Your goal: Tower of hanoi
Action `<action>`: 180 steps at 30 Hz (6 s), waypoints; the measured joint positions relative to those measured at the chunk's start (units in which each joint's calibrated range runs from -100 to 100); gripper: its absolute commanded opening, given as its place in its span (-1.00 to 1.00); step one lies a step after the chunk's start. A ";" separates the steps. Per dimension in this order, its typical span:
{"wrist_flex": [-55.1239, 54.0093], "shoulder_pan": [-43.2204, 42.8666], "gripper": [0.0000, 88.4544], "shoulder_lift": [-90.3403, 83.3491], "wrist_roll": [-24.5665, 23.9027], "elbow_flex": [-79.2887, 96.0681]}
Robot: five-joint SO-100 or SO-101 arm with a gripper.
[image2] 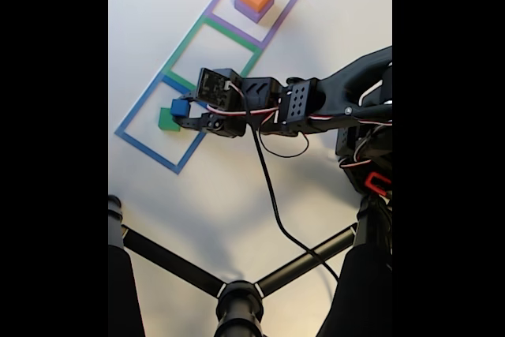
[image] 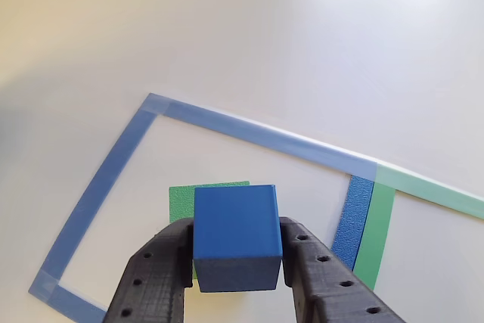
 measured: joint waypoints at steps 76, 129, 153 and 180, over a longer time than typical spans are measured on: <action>79.43 15.38 -1.00 -31.11 0.75 -42.56; 84.05 67.60 0.02 -46.07 0.75 -29.32; 6.62 66.10 0.14 -22.36 0.75 11.52; -26.32 61.21 0.14 18.75 0.75 -2.41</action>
